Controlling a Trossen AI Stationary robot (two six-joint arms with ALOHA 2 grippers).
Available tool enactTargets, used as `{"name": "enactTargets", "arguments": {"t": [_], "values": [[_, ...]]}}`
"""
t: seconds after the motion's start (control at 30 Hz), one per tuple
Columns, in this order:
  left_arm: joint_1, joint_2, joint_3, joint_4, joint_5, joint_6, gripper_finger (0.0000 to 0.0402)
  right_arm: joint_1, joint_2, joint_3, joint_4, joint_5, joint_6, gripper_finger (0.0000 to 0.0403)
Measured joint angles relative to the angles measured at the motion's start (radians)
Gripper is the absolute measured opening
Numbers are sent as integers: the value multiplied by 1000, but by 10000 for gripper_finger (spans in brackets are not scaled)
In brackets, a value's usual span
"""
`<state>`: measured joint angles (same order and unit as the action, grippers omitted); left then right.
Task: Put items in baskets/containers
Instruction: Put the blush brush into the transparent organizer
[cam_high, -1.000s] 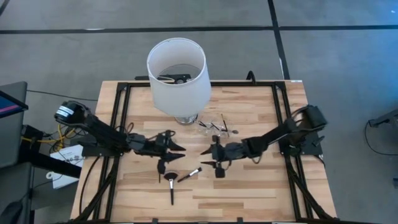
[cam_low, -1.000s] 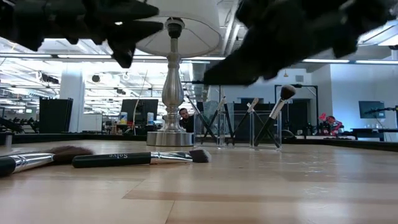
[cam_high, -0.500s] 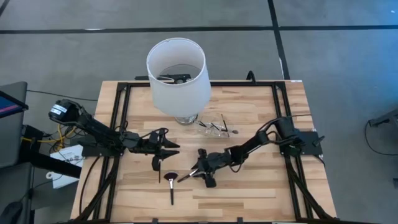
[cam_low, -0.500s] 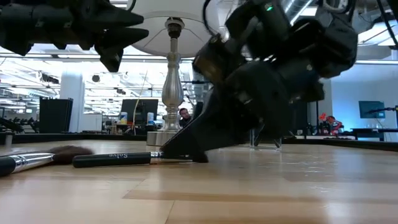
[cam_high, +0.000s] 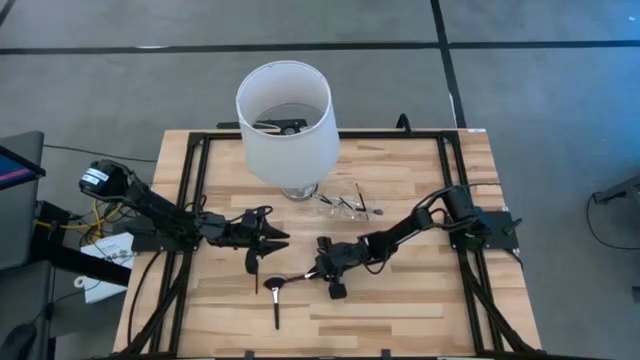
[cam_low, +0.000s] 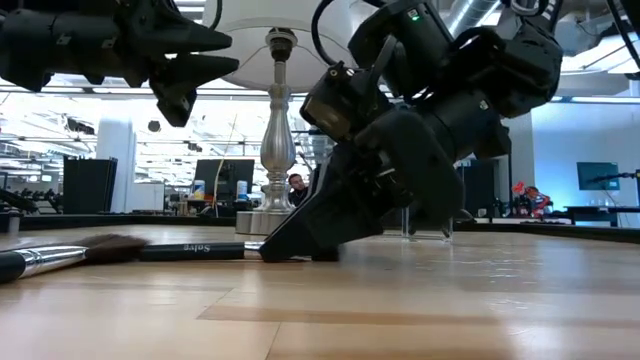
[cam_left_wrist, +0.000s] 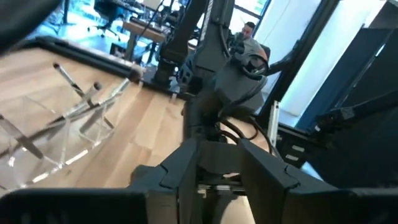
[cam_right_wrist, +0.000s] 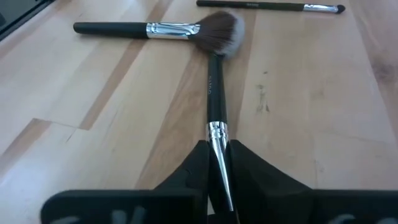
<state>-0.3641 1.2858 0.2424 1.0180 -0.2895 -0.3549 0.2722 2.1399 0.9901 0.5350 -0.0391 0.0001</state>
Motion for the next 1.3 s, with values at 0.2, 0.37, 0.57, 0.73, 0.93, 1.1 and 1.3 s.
{"name": "enactTargets", "arguments": {"t": [0.2,0.37,0.57,0.73,0.93,1.1,1.3], "values": [[-1,50,5,-15,27,-28,117,-7,-54,30,-119,1,-12,38],[-3,187,57,-16,75,-46,117,-14,-145,91,-371,81,-35,28],[-1,340,114,-17,106,-45,120,-27,-218,115,-513,94,-42,26],[18,383,130,-16,105,-45,147,-26,-255,114,-585,110,-61,30],[24,388,138,-16,149,-25,185,-26,-274,112,-606,120,-82,24],[24,388,138,-34,149,-24,190,-26,-296,114,-592,120,-136,28],[24,388,138,-52,149,-25,183,-28,-337,114,-578,121,-152,22]]}}
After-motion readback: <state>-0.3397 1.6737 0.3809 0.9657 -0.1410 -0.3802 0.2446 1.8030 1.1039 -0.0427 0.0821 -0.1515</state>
